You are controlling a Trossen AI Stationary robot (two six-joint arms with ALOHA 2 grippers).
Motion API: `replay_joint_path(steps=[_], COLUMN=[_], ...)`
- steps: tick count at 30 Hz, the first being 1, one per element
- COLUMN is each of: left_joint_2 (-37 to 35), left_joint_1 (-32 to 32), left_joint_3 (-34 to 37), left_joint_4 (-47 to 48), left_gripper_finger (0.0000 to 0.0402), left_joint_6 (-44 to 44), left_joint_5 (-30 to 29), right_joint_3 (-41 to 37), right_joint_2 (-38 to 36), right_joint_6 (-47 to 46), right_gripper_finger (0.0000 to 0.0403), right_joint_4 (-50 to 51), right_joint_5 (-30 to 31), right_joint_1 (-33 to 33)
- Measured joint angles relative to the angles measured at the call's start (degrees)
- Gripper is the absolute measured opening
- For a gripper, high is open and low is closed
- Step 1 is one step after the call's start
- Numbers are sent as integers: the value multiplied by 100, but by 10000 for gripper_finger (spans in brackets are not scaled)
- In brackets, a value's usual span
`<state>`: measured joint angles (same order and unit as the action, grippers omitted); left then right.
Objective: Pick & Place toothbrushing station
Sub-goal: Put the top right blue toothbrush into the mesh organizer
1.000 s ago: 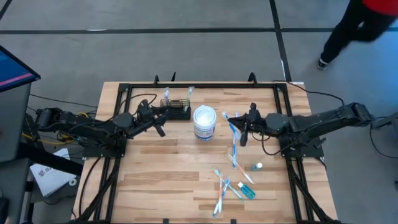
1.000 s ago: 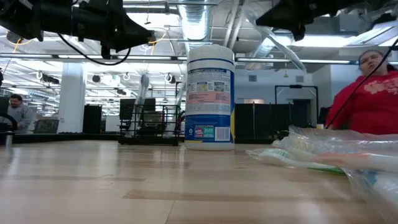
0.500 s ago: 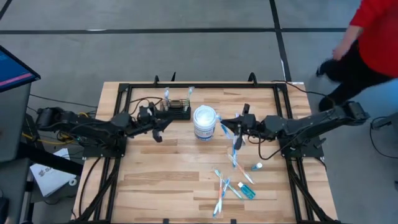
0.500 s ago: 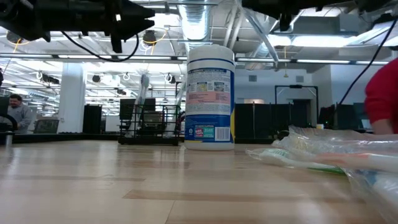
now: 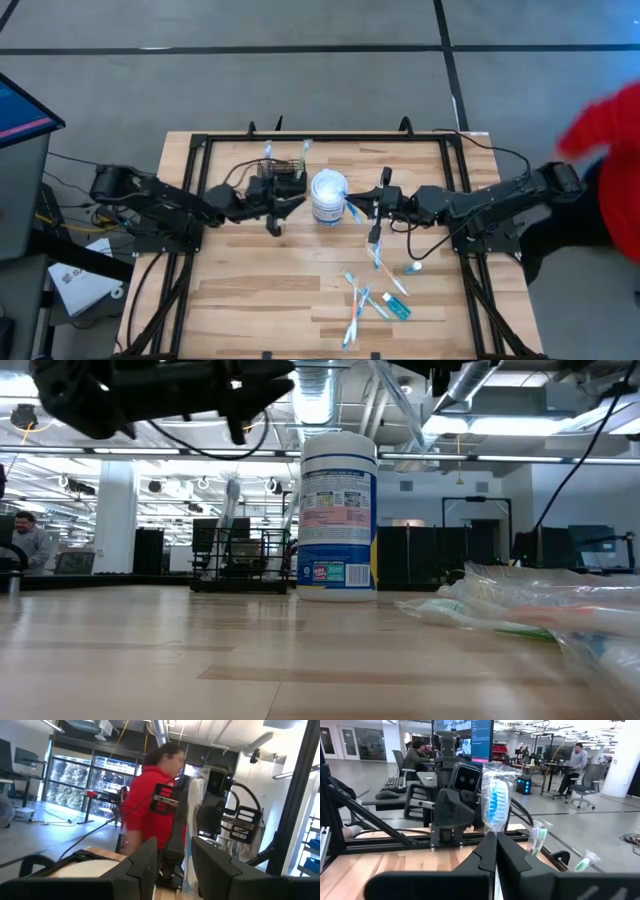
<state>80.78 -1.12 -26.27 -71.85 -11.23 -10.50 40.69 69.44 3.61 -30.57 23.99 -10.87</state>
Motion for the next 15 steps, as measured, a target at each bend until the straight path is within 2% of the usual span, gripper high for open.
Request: replay_joint_path(steps=[6, 15], left_joint_2=[652, 1251], left_joint_1=[1, 1], left_joint_3=[-613, -1263], left_joint_4=[-10, -7], left_gripper_finger=[117, 117], left_joint_6=[73, 91], left_joint_5=[1, 352], right_joint_3=[12, 12], right_joint_2=[8, 3], right_joint_6=[1, 2], right_gripper_finger=[0, 0], right_joint_4=[-13, -153], right_joint_5=[-51, -188], right_joint_1=[0, 0])
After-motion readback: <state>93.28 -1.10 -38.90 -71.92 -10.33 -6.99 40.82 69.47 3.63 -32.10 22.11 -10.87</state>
